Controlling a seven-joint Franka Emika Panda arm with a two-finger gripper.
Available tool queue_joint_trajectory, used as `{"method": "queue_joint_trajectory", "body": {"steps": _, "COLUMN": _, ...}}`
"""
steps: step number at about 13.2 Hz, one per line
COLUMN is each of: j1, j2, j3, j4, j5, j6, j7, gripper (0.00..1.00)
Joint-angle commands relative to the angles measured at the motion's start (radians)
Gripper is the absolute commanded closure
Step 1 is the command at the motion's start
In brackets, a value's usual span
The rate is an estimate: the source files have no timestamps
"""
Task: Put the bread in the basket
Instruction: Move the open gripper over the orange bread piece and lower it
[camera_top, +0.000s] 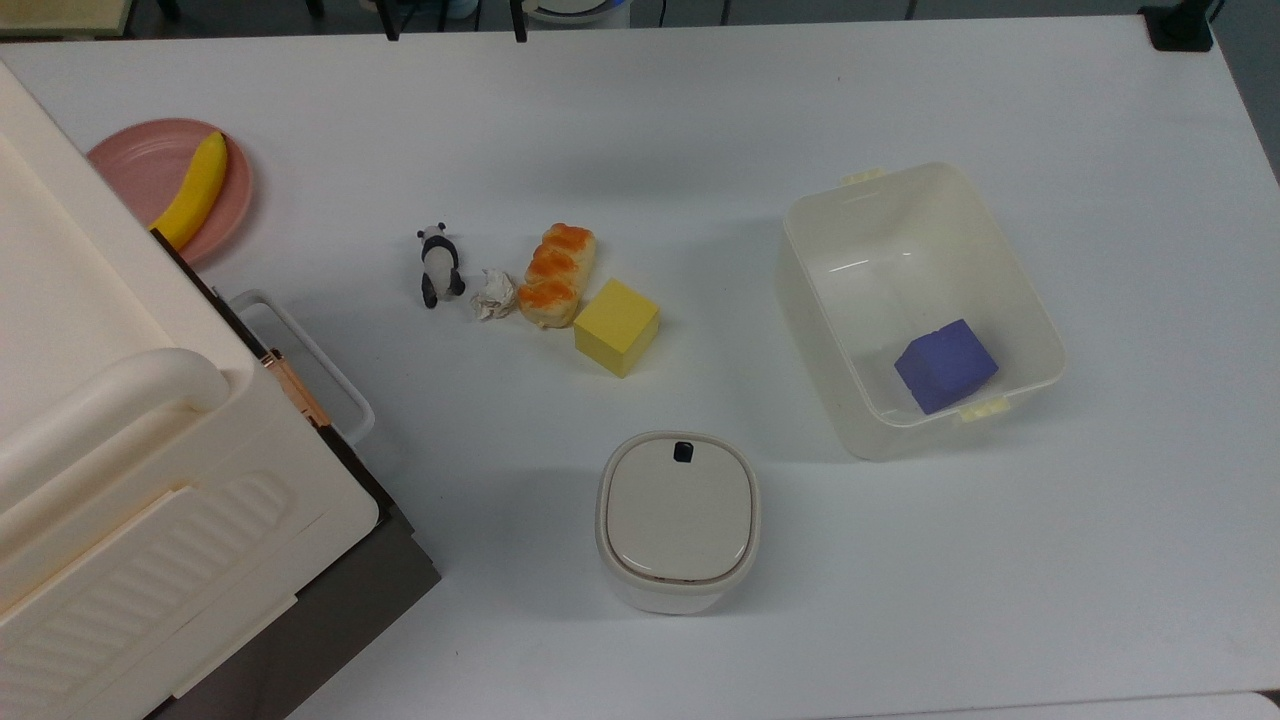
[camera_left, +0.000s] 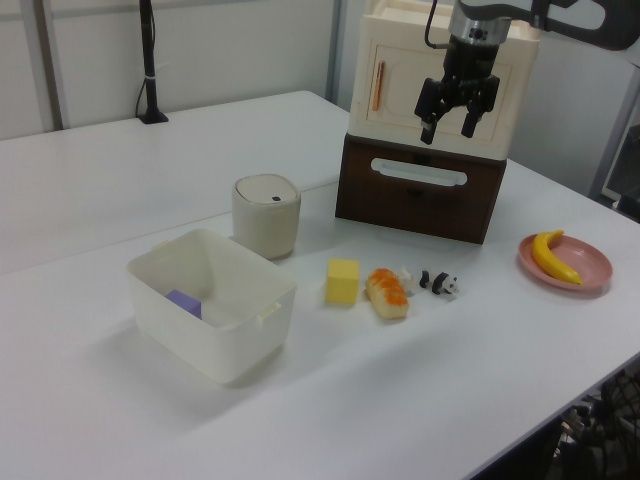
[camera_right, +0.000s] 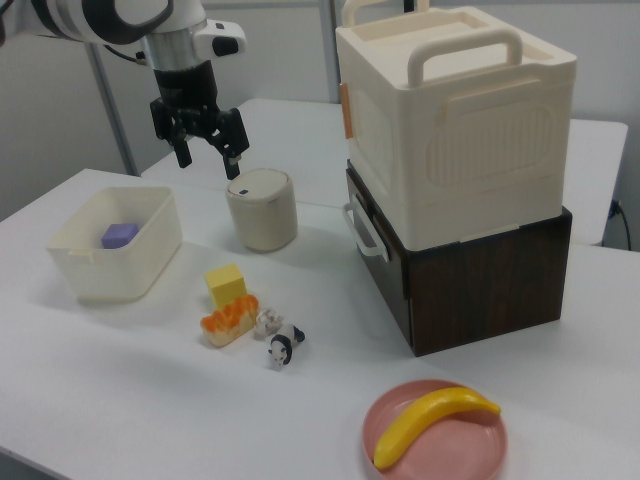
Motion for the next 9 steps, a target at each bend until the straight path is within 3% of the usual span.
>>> {"method": "queue_joint_trajectory", "body": {"steps": 1, "j1": 0.044, "j2": 0.016, "j3": 0.048, "j4": -0.133, "j5": 0.027, "j6": 0.104, "j7": 0.102, "gripper": 0.0}}
{"method": "queue_joint_trajectory", "body": {"steps": 9, "j1": 0.009, "j2": 0.015, "j3": 0.039, "j4": -0.113, "j5": 0.027, "j6": 0.104, "j7": 0.092, "gripper": 0.0}}
